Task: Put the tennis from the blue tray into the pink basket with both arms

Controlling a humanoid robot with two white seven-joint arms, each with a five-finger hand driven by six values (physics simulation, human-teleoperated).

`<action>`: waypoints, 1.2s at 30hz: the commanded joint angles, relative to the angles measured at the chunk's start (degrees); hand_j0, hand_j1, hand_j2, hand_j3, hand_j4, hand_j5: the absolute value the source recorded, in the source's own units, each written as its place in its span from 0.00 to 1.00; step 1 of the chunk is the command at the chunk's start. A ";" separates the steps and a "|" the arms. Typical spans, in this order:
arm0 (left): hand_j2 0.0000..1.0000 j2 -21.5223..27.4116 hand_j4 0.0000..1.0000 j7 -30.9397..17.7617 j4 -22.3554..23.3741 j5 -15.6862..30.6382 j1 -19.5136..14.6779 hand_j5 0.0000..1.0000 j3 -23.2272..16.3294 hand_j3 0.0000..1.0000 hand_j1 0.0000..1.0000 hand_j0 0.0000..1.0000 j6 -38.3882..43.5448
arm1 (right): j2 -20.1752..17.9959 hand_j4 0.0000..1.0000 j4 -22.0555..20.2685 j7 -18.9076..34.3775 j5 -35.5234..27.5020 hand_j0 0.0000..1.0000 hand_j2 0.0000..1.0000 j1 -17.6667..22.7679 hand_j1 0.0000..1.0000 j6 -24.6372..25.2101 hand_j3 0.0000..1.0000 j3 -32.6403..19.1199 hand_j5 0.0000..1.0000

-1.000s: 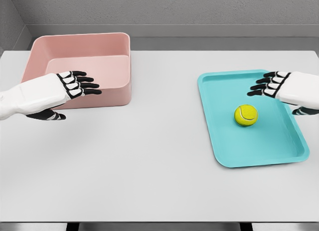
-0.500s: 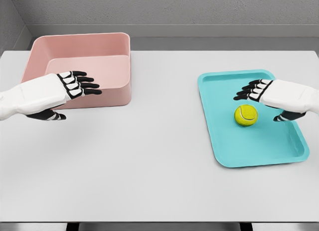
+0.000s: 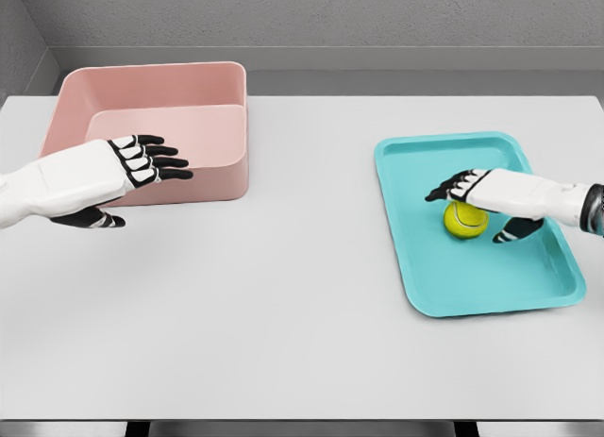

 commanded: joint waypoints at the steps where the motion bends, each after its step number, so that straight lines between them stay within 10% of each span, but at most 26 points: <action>1: 1.00 0.07 1.00 0.01 0.00 0.38 0.00 1.00 0.03 1.00 1.00 1.00 0.05 | 0.81 1.00 0.51 -0.03 0.41 1.00 1.00 0.00 1.00 0.14 1.00 0.73 1.00; 22: 1.00 0.07 1.00 0.01 0.00 0.38 -0.09 1.00 0.03 1.00 1.00 1.00 0.05 | 0.90 0.85 1.74 -0.12 1.90 0.85 0.85 0.00 0.85 0.14 0.85 0.65 0.85; 36: 1.00 0.07 1.00 0.01 0.00 0.38 -0.09 1.00 0.11 1.00 1.00 1.00 0.05 | 1.51 0.58 2.09 -0.12 2.78 0.58 0.58 -0.09 0.58 0.14 0.58 0.47 0.58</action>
